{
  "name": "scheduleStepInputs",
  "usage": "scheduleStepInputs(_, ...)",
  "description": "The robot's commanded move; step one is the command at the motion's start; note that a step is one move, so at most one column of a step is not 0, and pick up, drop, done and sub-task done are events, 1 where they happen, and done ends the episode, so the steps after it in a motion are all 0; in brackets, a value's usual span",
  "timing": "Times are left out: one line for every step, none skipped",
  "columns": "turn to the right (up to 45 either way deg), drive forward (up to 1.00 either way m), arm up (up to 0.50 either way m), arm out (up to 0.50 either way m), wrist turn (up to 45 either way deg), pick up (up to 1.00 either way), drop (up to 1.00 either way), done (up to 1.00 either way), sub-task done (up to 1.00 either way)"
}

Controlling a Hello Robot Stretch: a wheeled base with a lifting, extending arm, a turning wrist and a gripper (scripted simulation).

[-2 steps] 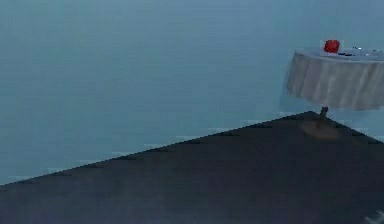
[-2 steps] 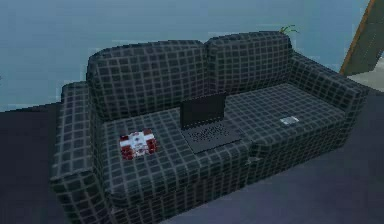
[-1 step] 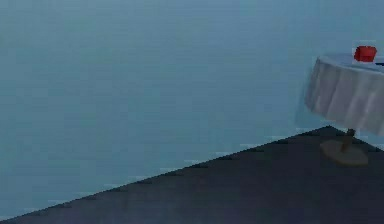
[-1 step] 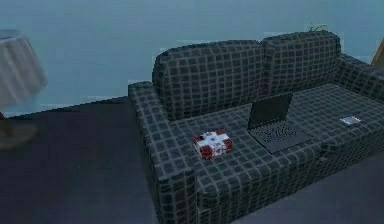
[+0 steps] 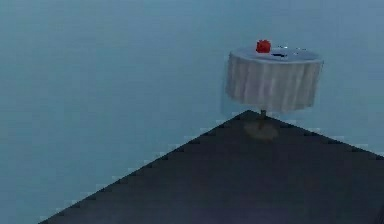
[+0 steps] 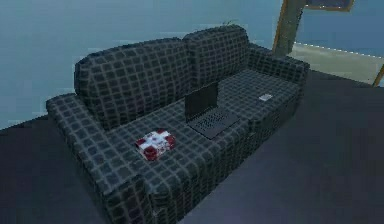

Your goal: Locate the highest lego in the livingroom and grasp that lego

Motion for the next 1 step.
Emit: scheduleStepInputs(0.0, 0.5, 0.0, 0.0, 0.0, 0.0, 0.0, 0.0, 0.0)
